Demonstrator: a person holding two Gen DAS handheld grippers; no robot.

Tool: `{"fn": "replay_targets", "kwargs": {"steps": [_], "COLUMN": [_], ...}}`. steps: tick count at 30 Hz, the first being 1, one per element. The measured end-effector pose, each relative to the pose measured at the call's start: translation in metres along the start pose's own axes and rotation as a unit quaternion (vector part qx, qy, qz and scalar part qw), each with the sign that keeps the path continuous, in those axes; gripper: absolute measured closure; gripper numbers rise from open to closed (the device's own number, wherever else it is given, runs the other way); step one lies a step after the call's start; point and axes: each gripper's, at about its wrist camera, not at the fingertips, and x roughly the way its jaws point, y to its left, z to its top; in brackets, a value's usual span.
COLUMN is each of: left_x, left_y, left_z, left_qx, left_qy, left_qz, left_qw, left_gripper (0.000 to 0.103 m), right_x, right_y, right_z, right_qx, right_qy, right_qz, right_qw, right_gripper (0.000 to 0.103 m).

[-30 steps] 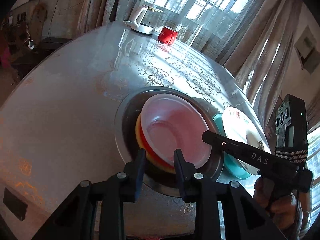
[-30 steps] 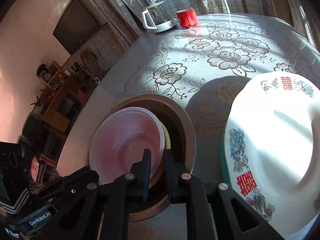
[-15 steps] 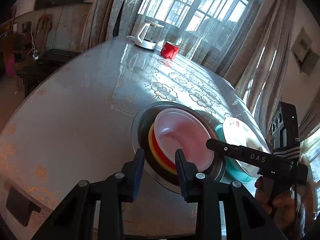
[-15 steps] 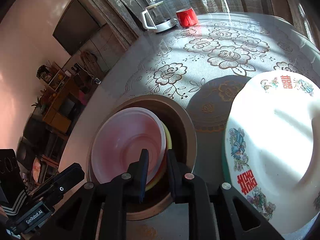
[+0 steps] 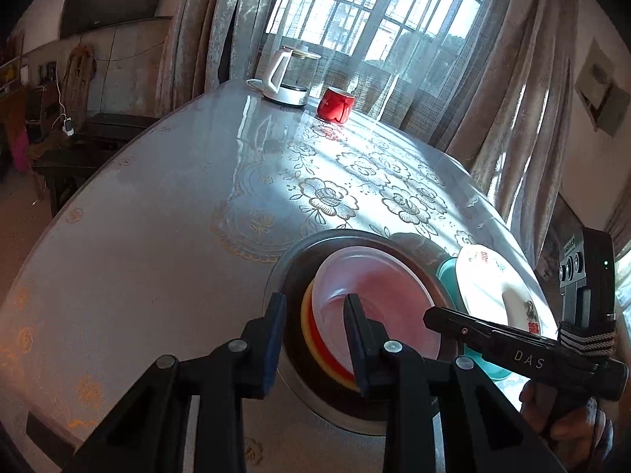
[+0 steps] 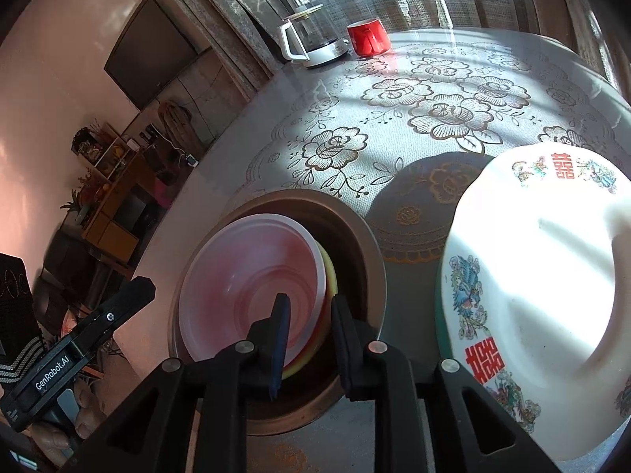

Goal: Organize plates and bowls
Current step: 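Press the red bowl down into the yellow bowl and release it with the left gripper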

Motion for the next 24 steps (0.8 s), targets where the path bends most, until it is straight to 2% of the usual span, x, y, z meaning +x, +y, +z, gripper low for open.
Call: {"fn": "replay_targets", "kwargs": {"steps": [6,11,15,18,21,24], "left_x": [0.016,0.017,0.01,0.005,0.005,0.01], "left_y": [-0.008,-0.014,-0.014,-0.009,-0.007,-0.006], "left_z": [-0.012,-0.017,-0.013,-0.008,-0.003,-0.001], "left_qx": [0.014,0.024,0.029,0.021,0.022,0.019], "left_qy": [0.031,0.04,0.026,0.01,-0.002,-0.001], "left_qz": [-0.011,-0.015,0.008,0.014,0.015,0.02], "left_qw": [0.9993,0.9988,0.9992,0.9996,0.9997,0.9996], "left_gripper": [0.083,0.085,0.084,0.077,0.077,0.079], "right_x": [0.0,0.001,0.001,0.002,0.002,0.001], "right_y": [0.001,0.002,0.001,0.0,-0.004,-0.007], "right_z": [0.002,0.002,0.002,0.004,0.006,0.007], "right_qx": [-0.025,-0.037,-0.039,-0.039,-0.02,-0.013], "right_qy": [-0.001,-0.002,0.0,0.002,0.009,0.008], "right_qz": [-0.022,-0.033,-0.034,-0.033,-0.017,-0.012], "right_qw": [0.999,0.999,0.999,0.999,1.0,1.0], "right_gripper": [0.083,0.091,0.092,0.091,0.09,0.085]}}
